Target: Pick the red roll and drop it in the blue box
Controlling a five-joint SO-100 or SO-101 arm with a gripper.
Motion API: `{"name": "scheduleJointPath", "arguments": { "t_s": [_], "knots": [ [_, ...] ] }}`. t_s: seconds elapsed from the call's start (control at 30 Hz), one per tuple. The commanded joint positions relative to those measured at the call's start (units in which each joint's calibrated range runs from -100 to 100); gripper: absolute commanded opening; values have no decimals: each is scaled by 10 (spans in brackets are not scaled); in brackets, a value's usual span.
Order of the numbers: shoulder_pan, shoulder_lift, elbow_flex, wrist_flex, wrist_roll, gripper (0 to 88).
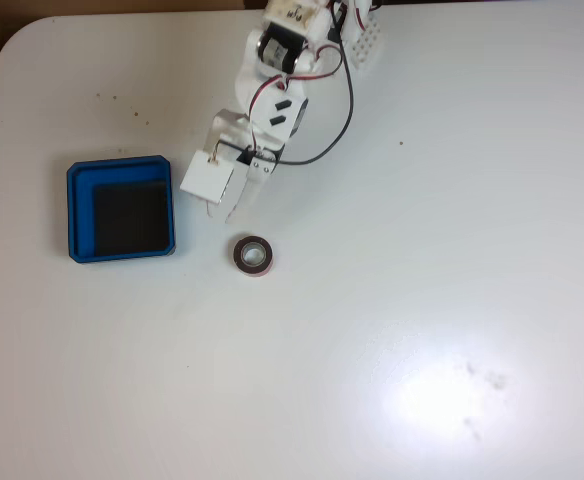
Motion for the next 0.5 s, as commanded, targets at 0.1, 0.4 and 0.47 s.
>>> {"name": "scheduleJointPath", "arguments": {
  "t_s": [0.1,0.4,0.47],
  "knots": [
    [-2,139,-153,91,0,27],
    [-2,326,-494,370,-2,28],
    [-2,357,-535,384,-2,29]
  ]
}}
